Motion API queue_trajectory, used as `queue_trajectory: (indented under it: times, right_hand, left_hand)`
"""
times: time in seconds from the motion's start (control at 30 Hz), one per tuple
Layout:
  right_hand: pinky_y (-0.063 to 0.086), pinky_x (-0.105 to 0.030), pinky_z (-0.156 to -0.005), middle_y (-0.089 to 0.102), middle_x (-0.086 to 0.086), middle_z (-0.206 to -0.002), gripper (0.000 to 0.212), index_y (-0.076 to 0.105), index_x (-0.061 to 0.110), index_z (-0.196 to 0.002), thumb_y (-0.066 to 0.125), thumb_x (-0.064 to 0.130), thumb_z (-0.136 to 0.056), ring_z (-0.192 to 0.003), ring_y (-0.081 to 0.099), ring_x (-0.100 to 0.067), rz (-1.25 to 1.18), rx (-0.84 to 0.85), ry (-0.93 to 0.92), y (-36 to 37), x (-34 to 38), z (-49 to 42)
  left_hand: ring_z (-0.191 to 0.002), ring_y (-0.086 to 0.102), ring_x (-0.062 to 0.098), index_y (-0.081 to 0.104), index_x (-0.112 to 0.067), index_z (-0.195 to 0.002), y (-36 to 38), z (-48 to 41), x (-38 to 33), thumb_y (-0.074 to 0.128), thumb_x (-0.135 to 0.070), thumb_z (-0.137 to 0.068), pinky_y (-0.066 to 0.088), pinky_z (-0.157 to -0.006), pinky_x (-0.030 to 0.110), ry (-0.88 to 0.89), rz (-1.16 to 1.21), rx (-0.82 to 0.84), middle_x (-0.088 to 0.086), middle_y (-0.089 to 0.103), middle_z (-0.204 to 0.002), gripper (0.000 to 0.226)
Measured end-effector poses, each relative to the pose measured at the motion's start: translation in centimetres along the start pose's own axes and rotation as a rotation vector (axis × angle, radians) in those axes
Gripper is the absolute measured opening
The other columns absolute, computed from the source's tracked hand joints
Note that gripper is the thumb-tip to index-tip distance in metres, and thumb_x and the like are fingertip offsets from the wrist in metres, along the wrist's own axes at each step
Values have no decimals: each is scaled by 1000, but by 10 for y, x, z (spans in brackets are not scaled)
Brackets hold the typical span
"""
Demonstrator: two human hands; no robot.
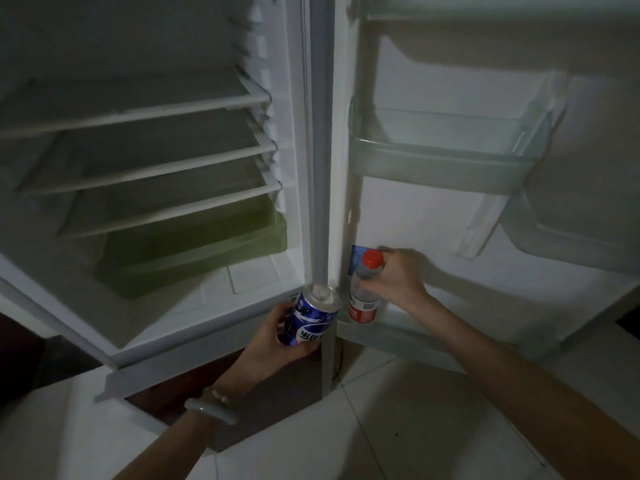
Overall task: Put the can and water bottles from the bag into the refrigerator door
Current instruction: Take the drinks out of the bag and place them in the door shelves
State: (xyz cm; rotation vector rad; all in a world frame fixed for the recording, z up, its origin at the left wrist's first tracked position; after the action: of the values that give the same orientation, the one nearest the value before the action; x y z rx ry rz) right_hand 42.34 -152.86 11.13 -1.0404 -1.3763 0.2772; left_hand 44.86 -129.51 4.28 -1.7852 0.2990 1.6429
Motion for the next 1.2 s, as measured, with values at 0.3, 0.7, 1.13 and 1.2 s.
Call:
queue_trajectory:
  times: [0.3,0.7,1.13,1.2]
  right_hand:
    - [47,-27,-69,63,-2,-90,28,63,16,-82,77,27,-60,-84,58,-18,30,121,-8,8,-2,-1]
    - [43,-6,-72,57,21,-98,39,57,25,-114,71,35,-78,-88,55,17,-328,202,-128,-97,45,83]
    - [53,-31,-87,64,6,-113,65,53,23,-120,82,26,-63,-100,61,-5,-267,-124,-225,-250,63,97]
    - [54,-37,-86,64,4,-113,67,53,26,-120,82,33,-60,-101,62,-10,-260,-176,-229,-270,66,98]
  left_hand:
    - [-98,56,-5,44,-31,-112,24,-7,-15,80,-6,-68,48,-77,13,19,4,16,-11,55,-114,61]
    - [-100,60,10,49,-22,-115,89,-17,-95,86,-19,-61,50,-83,23,181,84,37,-4,63,-111,66]
    - [-111,56,15,44,-27,-121,142,-41,-232,83,-39,-58,45,-94,33,489,167,168,-13,60,-117,75]
    - [-116,52,11,41,-34,-123,152,-42,-233,81,-41,-60,43,-98,30,493,126,197,-12,56,-123,76]
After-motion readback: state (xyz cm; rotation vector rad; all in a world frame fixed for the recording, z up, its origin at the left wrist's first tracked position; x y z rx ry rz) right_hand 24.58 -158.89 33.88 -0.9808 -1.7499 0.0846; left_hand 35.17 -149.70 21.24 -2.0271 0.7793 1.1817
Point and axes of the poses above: each hand's wrist, its own z-axis away from the middle knuckle, its own y-axis out of the palm, x = y × z, the point moved 8 cm from there along -z, towards the middle knuckle
